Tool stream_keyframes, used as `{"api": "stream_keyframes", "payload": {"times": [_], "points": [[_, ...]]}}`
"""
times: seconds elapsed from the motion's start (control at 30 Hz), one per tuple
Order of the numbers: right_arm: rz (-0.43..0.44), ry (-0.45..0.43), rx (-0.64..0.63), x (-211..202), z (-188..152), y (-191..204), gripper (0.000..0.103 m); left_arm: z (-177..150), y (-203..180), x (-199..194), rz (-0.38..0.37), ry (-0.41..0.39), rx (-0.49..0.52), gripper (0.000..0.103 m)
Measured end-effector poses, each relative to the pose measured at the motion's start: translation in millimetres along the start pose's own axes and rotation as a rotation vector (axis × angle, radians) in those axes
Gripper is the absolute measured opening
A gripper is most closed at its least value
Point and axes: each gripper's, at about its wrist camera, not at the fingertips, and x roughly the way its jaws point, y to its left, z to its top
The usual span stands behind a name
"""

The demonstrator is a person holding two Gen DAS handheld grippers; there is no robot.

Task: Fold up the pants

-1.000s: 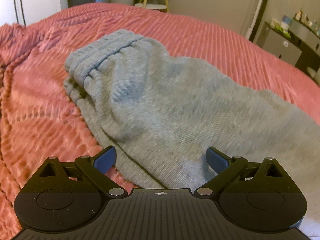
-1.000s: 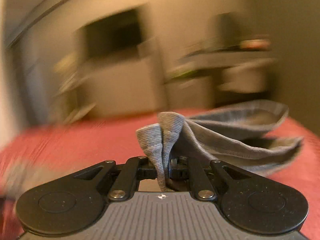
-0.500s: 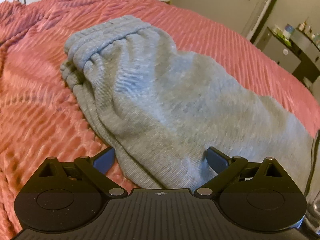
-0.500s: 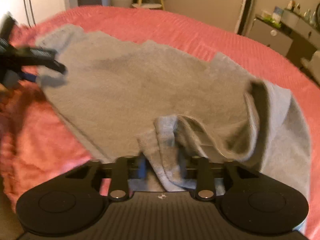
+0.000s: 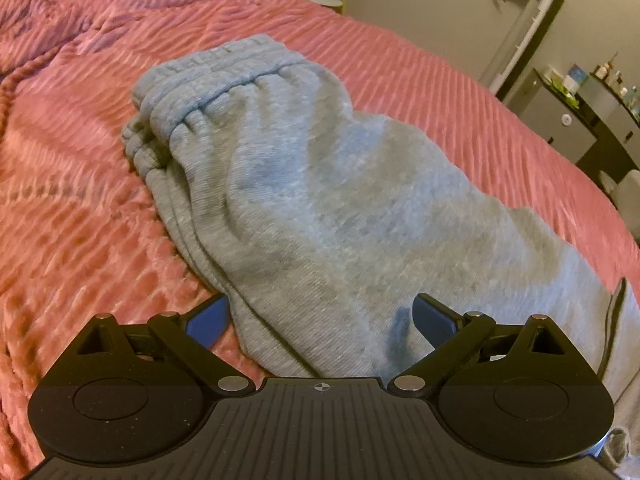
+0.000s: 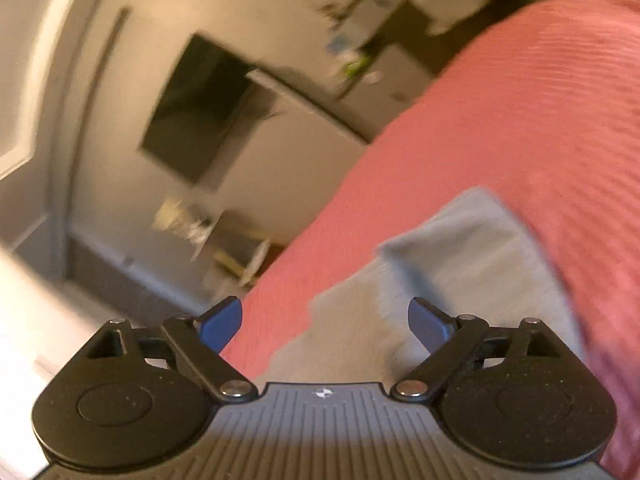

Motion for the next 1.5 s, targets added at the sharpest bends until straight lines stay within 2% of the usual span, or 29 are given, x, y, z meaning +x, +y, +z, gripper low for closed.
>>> {"api": "stream_keyframes", "payload": {"times": [0.07,0.13,0.23,0.27,0.3,0.33,0.37,0.43,0.47,0.6,0.7,0.8,0.87,0.97,1.03,1.13,1.23,1.3,1.4,1.43,1.5], "points": [[-0.045,0.028,0.021,23,9,-7,0.090,-1,-3,2,0.003,-0.004,0.017,0.100],[-0.048,0.059,0.052,49,18,-11,0.090,-1,-4,5,0.006,-0.010,0.034,0.100],[-0.088,0.208,0.114,118,30,2,0.090,-1,-5,8,0.008,-0.022,0.044,0.100],[-0.119,0.262,0.101,139,33,13,0.091,-2,-6,8,0.007,-0.025,0.044,0.100],[-0.151,0.278,0.062,153,36,26,0.092,-2,-5,8,0.005,-0.028,0.043,0.100],[-0.137,0.276,0.029,162,40,39,0.092,-3,-5,9,0.003,-0.032,0.045,0.100],[-0.070,0.258,0.017,164,43,47,0.093,-3,-4,9,0.002,-0.036,0.048,0.100],[0.054,0.188,0.023,159,47,54,0.094,-3,-5,11,0.006,-0.043,0.054,0.100],[0.069,0.157,0.026,150,49,54,0.094,-3,-5,12,0.008,-0.048,0.054,0.100],[-0.043,0.132,-0.019,126,35,45,0.094,-2,-6,12,0.003,-0.063,0.044,0.100],[-0.034,0.111,-0.017,83,13,26,0.096,0,-4,8,-0.012,-0.071,0.018,0.100],[-0.019,0.053,0.095,42,-12,1,0.096,1,0,2,-0.033,-0.089,-0.015,0.100],[-0.013,0.021,0.184,30,-22,-20,0.096,1,0,-3,-0.038,-0.097,-0.019,0.100],[0.048,-0.022,0.301,8,-37,-44,0.096,-2,-5,-14,-0.045,-0.125,0.014,0.100],[0.068,-0.009,0.348,7,-40,-48,0.096,-5,-13,-24,-0.075,-0.151,0.058,0.100],[0.137,0.021,0.370,6,-41,-35,0.096,-13,-30,-39,-0.111,-0.194,0.155,0.100],[0.240,0.106,0.397,42,-52,-11,0.096,-18,-41,-50,-0.188,-0.199,0.193,0.100],[0.198,0.159,0.332,69,-61,12,0.096,-22,-43,-58,-0.211,-0.223,0.194,0.100],[0.087,0.167,0.183,106,-75,37,0.096,-27,-39,-63,-0.182,-0.264,0.219,0.100],[0.040,0.195,0.155,121,-81,39,0.096,-27,-37,-63,-0.169,-0.266,0.215,0.100],[0.013,0.391,0.184,155,-104,35,0.096,-24,-33,-58,-0.177,-0.244,0.188,0.100]]}}
